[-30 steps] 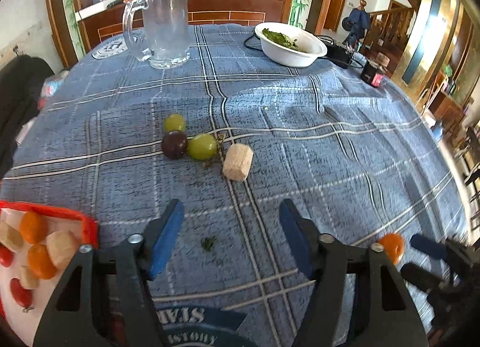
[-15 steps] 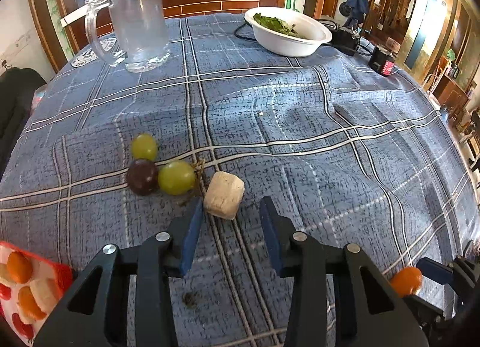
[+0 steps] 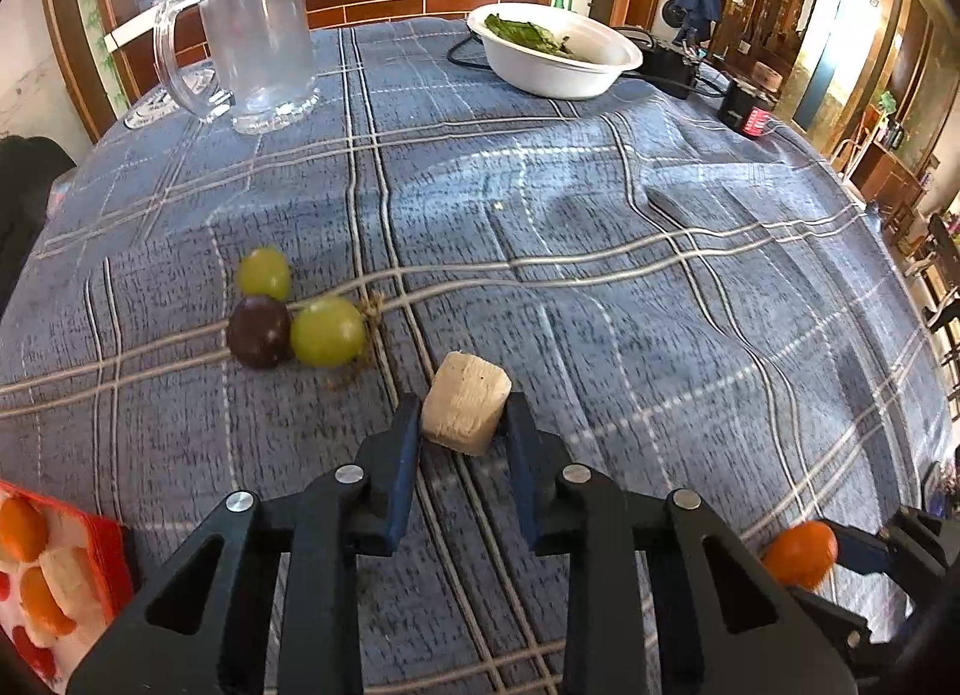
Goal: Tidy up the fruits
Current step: 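Close left tool on the cork cube while right tool grasps the orange, then carry the cork cube and orange over the red-rimmed tray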
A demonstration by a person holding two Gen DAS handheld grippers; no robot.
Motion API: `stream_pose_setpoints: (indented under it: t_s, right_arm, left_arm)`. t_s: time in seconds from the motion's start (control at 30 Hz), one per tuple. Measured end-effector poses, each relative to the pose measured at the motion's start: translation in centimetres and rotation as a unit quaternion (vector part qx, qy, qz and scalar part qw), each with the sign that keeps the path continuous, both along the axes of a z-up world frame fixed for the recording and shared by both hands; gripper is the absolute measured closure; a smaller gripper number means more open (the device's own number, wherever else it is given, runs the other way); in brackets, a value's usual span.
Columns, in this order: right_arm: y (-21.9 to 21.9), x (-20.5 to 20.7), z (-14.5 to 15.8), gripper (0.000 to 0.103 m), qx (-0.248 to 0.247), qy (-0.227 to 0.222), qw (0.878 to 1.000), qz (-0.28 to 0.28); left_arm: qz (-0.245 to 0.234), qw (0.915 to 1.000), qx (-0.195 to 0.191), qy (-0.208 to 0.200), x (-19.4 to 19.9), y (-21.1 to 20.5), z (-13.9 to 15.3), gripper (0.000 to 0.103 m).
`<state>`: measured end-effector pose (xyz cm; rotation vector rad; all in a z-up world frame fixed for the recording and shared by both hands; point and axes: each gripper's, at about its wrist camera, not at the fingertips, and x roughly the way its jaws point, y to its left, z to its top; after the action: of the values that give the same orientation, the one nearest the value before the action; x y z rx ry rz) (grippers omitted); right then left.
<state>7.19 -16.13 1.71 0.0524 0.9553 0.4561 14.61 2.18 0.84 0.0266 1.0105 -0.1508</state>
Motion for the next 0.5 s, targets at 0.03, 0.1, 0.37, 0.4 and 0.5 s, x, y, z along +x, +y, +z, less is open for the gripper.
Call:
stream_pose_setpoints:
  t_s: [0.03,0.1,0.37,0.4,0.5]
  right_arm:
    - [0.0,0.0,0.0,0.067,-0.001,0.001,1.0,0.001]
    - [0.3,0.2,-0.3,0.068,0.001,0.013,1.0,0.01]
    - [0.6,-1.0,0.9,0.069,-0.004,-0.011,1.0,0.0]
    - [0.7,-1.2,1.2,0.069,-0.005,-0.015,1.0,0.0]
    - [1.0,-1.9,1.9,0.069,-0.005,-0.023,1.0,0.003]
  left_arm:
    - [-0.001,1.0,-0.001,0.0,-0.3,0.0,0.0,0.078]
    - [-0.002,1.0,-0.003,0.001,-0.7,-0.1,0.1,0.079]
    - [0.001,0.9997,-0.019,-0.015,-3.6,0.5,1.5,0.078]
    - [0.002,0.9996,-0.021,-0.017,-3.9,0.6,1.7,0.078]
    - [-0.001,0.9993,-0.024,-0.027,-5.2,0.9,2.7,0.078]
